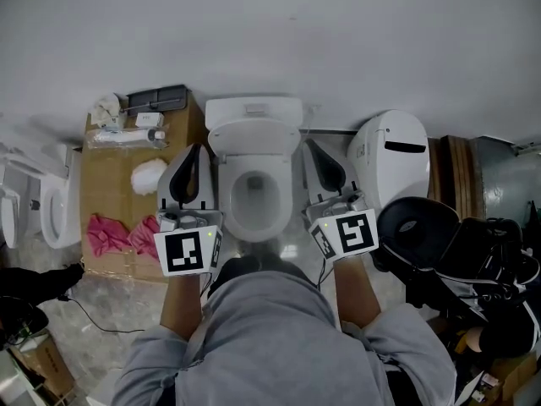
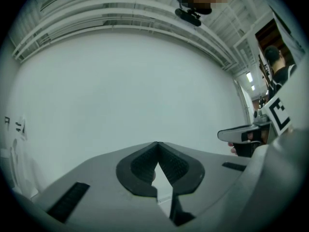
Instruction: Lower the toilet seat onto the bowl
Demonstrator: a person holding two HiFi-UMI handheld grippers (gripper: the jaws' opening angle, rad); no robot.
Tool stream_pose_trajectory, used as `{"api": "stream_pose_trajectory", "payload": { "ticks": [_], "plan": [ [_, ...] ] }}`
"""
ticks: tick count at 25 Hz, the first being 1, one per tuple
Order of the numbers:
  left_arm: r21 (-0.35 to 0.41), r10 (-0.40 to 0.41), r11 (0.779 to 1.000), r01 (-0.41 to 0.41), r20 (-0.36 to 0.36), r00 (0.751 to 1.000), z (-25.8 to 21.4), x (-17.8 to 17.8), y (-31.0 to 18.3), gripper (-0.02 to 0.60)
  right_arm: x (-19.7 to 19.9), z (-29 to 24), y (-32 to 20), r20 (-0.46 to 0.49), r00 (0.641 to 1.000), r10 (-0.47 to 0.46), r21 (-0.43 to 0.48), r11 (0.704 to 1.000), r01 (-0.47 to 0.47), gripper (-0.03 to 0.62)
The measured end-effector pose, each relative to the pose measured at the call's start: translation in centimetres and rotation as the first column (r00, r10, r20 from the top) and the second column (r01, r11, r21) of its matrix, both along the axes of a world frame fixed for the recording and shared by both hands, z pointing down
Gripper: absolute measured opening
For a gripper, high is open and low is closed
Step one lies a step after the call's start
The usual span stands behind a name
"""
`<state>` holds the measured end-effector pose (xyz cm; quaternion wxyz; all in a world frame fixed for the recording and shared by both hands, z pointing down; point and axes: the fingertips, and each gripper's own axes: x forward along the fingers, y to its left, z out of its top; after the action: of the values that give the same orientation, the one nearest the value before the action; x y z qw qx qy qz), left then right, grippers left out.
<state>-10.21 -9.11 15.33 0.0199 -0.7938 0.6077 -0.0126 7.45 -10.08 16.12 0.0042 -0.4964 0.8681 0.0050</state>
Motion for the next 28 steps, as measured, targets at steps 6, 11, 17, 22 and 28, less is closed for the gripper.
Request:
{"api": "stream_pose_trajectory", "payload": {
  "ticks": [6, 11, 17, 22, 28],
  "plan": [
    [0.0, -0.014, 1.0, 0.014, -0.001, 1.0, -1.6, -0.4, -1.3, 0.0, 0.7, -2.5, -1.4, 0.033, 0.999, 0.016, 0.005, 1.0, -0.017, 0.0],
    [-0.008, -0.027, 1.0, 0.027, -0.002, 1.0, -2.1, -0.7, -2.0, 0.0, 0.8, -3.5, -2.0, 0.031, 0.999, 0.025, 0.028, 0.999, -0.025, -0.002],
    [-0.024, -0.038, 0.999, 0.038, -0.003, 0.999, -1.5, -1.2, -2.3, 0.0, 0.8, -2.8, -2.6, 0.041, 0.998, 0.039, 0.003, 0.999, -0.039, -0.002],
    [-0.029, -0.047, 0.998, 0.047, -0.006, 0.999, -0.7, -1.4, -2.7, 0.0, 0.7, -2.0, -3.1, 0.042, 0.999, 0.034, -0.007, 0.999, -0.034, -0.002],
    [-0.037, -0.047, 0.998, 0.047, -0.005, 0.999, 0.4, -1.4, -3.1, 0.0, 0.5, -0.9, -3.6, 0.043, 0.999, 0.032, -0.014, 0.999, -0.031, -0.002]
  ]
}}
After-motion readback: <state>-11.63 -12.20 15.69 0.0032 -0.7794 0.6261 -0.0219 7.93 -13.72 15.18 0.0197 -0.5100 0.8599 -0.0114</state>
